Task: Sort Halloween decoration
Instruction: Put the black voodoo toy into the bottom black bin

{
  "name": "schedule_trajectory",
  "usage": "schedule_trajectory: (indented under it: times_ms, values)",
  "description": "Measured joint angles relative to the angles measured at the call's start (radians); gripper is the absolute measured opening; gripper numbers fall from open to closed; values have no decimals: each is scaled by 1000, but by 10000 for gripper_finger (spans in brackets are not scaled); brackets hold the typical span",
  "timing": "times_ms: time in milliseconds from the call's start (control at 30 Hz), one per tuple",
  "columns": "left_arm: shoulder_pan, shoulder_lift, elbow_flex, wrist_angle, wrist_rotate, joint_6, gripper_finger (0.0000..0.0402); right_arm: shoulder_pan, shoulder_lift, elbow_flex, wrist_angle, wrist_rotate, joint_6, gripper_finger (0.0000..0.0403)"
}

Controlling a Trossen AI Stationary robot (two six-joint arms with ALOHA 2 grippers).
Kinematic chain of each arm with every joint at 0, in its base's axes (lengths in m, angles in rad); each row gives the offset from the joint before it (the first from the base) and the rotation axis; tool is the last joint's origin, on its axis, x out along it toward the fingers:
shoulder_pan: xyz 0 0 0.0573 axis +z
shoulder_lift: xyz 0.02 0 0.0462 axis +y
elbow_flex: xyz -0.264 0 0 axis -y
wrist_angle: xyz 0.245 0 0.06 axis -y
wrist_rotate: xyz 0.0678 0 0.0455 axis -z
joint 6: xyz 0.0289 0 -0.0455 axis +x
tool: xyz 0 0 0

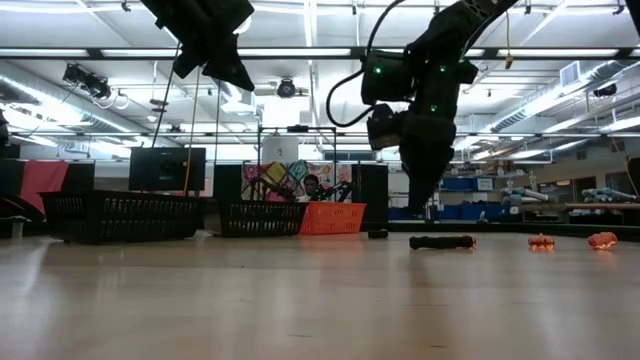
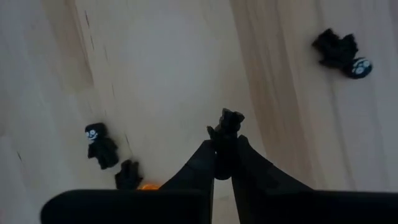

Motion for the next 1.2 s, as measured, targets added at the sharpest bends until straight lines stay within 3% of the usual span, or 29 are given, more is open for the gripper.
schedule_trajectory:
  times_ms: [567,967,1200]
  values:
    - [0,0,0,0,0,0,0,-105,16,2,432,-40,18,42]
    - [0,0,0,0,0,0,0,-175,24,2,681,39,29,44]
    - [0,0,0,0,0,0,0,-180,24,2,779,-62,13,44]
